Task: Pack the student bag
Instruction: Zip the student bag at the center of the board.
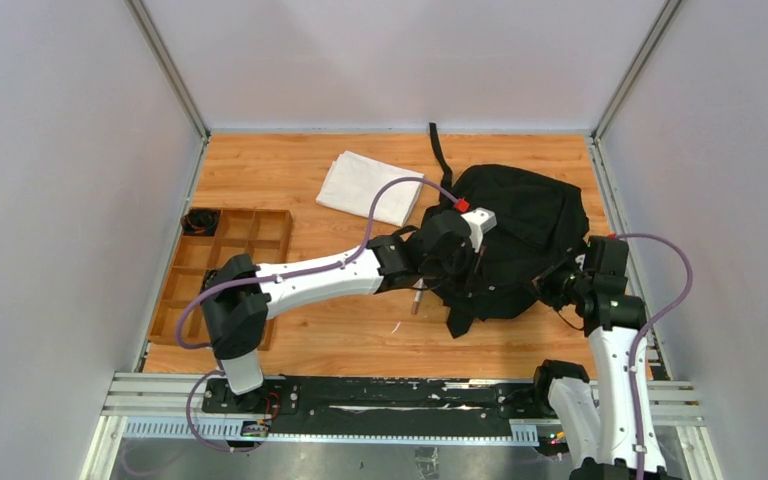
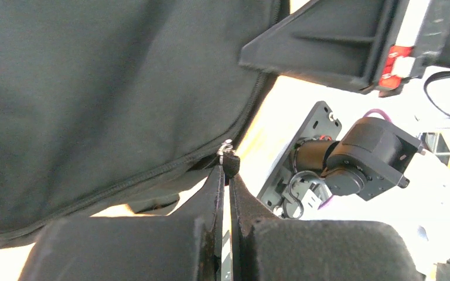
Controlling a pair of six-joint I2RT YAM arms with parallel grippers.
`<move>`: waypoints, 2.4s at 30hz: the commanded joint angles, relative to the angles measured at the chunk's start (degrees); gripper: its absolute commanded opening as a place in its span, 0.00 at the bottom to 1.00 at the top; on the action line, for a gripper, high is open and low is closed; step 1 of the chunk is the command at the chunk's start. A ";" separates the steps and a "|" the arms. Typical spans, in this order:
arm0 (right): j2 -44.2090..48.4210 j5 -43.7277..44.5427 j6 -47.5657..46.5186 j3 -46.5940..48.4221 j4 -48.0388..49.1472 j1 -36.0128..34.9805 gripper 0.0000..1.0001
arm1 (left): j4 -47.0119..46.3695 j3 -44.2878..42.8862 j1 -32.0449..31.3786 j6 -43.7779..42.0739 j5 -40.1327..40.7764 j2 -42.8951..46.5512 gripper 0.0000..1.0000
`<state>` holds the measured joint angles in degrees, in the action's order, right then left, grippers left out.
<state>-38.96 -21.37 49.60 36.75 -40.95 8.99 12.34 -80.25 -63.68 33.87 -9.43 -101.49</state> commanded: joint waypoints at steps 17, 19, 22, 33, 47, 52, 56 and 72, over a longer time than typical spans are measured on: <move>-5.31 3.25 -19.27 11.86 -7.18 20.24 0.00 | 1.88 2.18 11.16 -9.08 1.62 8.54 0.00; -6.08 4.28 -19.52 12.39 -7.48 20.80 0.00 | 1.13 2.61 12.01 -8.92 0.67 8.38 0.00; -7.62 5.89 -19.93 13.87 -7.30 21.93 0.00 | 0.63 2.89 13.50 -8.87 -0.56 7.79 0.00; -13.70 -1.24 -23.61 23.03 -7.65 22.83 0.34 | -3.04 0.33 10.53 -7.36 -9.50 2.74 0.00; 3.40 -12.80 -16.36 11.42 -17.55 14.32 0.63 | -3.73 -2.56 7.04 -6.48 -11.96 -1.52 0.00; 7.11 -15.07 -7.19 4.12 -18.88 9.85 0.63 | -4.62 -1.93 5.97 -5.89 -12.38 -2.19 0.00; 7.77 -15.52 -2.90 -0.49 -17.52 9.47 0.62 | -5.79 -1.27 5.28 -5.23 -12.67 -2.31 0.00; 5.99 -6.35 5.32 -8.98 -0.03 7.86 0.25 | -9.25 -1.79 1.03 -2.95 -13.36 -3.42 0.00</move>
<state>-33.19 -33.12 53.58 30.79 -45.32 17.91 8.43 -81.30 -60.93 28.80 -20.47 -103.81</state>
